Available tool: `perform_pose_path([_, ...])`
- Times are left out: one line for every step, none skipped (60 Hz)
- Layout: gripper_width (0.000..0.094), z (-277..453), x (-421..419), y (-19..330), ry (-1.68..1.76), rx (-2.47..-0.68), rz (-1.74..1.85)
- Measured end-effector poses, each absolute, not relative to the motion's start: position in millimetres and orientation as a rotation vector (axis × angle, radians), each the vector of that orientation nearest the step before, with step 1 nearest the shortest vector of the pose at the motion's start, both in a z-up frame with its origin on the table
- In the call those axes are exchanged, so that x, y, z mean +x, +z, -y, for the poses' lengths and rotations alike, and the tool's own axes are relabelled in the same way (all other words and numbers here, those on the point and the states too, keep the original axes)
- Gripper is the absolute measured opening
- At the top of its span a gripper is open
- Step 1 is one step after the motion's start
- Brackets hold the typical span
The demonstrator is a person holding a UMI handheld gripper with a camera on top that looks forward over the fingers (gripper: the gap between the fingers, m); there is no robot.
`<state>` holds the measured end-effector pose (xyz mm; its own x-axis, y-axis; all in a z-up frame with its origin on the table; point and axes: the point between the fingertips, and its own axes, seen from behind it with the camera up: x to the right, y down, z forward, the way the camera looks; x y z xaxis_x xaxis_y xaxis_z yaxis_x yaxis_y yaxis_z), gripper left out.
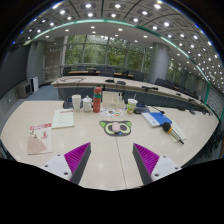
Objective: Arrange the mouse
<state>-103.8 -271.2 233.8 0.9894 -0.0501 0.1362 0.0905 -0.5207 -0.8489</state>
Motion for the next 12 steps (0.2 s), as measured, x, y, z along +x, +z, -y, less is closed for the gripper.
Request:
perform_pose_path([0.0852,278.1,-104.7,235.3,-0.172,-2.110,0.026])
perform_pose_path([0.0853,283.5,-104.8,236.5,-0.172,-2.108,0.025])
perform_pose_path([0.0854,288.5,-104.9,237.7,-0.173,-2.106,0.022])
perform_pose_path([0.0852,293.0,-105.2,239.0,-0.172,-2.103,0.019])
perform_pose_path([0.0853,297.6,-105.9,240.3,-0.168,-2.100,0.016])
perform_pose_path([0.0852,302.1,-107.1,241.6,-0.162,-2.099,0.012])
perform_pose_path([0.0850,304.8,-108.0,241.6,-0.155,-2.099,0.010])
perform_pose_path([0.0850,308.9,-109.0,242.3,-0.148,-2.100,0.007])
perform_pose_path([0.0851,312.8,-109.7,242.8,-0.145,-2.102,0.004])
perform_pose_path([0.0853,315.0,-111.0,241.4,-0.143,-2.103,0.003])
perform_pose_path([0.0853,320.1,-113.0,241.7,-0.141,-2.104,0.005])
perform_pose_path([0.0855,323.4,-113.8,242.3,-0.139,-2.103,0.008])
